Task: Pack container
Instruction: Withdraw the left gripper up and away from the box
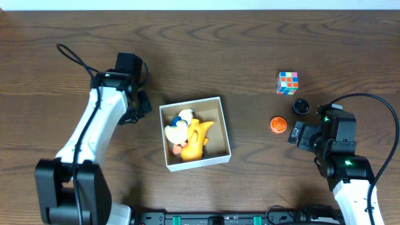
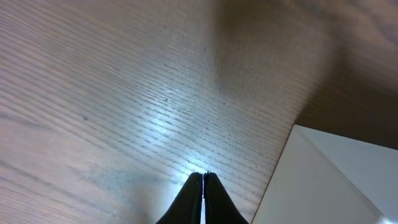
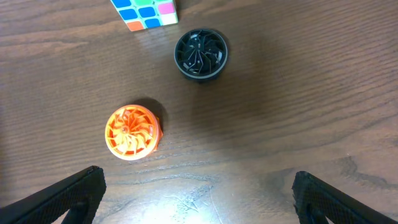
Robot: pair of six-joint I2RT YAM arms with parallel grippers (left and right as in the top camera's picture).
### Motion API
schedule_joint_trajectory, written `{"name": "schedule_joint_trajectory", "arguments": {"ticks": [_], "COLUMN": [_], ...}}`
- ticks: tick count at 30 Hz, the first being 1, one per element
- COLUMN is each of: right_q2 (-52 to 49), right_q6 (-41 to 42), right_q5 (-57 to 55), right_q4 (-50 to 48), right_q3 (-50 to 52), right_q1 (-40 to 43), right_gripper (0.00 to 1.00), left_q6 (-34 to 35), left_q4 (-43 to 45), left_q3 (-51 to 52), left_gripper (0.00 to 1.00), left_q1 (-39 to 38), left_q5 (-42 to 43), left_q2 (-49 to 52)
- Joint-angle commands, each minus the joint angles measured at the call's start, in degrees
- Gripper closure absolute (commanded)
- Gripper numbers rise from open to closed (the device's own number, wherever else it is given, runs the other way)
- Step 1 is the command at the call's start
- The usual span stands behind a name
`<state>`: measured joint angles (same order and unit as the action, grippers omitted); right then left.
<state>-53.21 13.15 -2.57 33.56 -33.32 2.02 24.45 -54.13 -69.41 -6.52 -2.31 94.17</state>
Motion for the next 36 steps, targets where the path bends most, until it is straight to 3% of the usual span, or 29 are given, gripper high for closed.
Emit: {"name": "schedule_joint_trajectory", "arguments": {"ticks": [1, 18, 29, 36], "right_q2": [0.0, 0.0, 0.0, 0.0], "right_q6": [-0.6, -0.6, -0.5, -0.3], "right_q5": [-0.6, -0.6, 0.7, 4.0], "right_q4": [-0.1, -0.1, -0.2, -0.7], "right_q3": [-1.3, -1.3, -1.3, -1.3], "right_q1": [0.4, 0.4, 0.4, 0.4], "right_gripper": [0.01, 0.01, 0.01, 0.01], "left_q6": [1.4, 1.3, -3.4, -5.9], "left_q4": [0.7, 9.7, 13.1, 10.1], "left_q3": [0.7, 0.5, -1.7, -3.9], "left_gripper": [0.94, 0.94, 0.94, 0.91], "left_q1": [0.0, -6.9, -10.1, -5.9], "left_q5": [1.7, 15.8, 15.5, 5.8], "left_q2": [3.3, 6.1, 6.1, 4.3]}}
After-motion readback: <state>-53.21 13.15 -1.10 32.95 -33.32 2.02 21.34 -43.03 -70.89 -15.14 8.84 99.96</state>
